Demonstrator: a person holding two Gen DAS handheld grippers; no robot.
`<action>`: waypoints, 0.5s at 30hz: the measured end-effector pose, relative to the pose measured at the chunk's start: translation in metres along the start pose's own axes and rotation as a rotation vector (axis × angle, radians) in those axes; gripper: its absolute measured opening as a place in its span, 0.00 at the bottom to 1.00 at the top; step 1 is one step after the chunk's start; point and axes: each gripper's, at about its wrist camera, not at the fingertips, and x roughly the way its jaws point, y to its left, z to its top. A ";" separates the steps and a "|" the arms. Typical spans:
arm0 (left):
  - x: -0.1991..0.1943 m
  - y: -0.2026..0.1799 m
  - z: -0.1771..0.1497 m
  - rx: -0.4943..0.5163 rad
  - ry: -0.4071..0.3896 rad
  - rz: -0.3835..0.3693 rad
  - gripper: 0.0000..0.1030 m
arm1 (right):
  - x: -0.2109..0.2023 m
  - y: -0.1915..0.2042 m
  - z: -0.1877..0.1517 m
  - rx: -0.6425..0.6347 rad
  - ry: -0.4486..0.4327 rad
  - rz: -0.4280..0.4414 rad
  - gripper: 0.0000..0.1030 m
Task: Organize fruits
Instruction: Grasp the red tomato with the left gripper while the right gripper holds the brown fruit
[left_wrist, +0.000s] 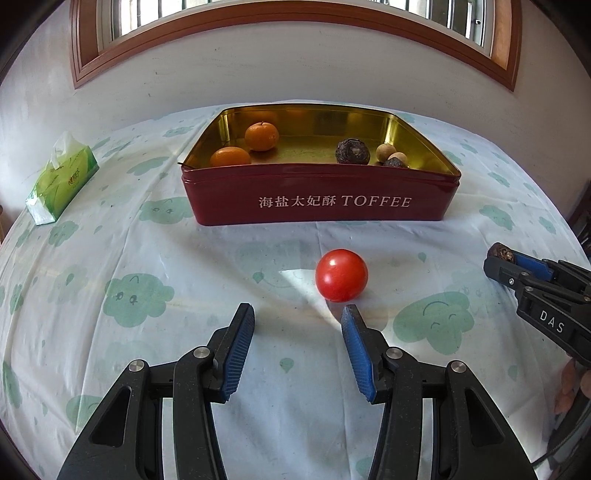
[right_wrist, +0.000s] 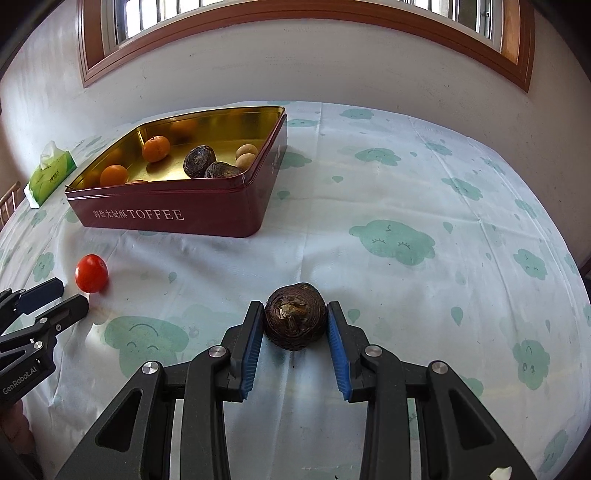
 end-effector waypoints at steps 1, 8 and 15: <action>0.001 -0.003 0.001 0.005 0.001 -0.002 0.49 | 0.000 0.000 0.000 -0.001 0.000 -0.001 0.31; 0.008 -0.017 0.009 0.009 0.003 0.005 0.49 | 0.000 0.000 0.000 0.003 0.000 0.004 0.31; 0.017 -0.022 0.019 -0.001 0.000 0.037 0.49 | 0.000 0.000 0.000 0.004 0.000 0.004 0.31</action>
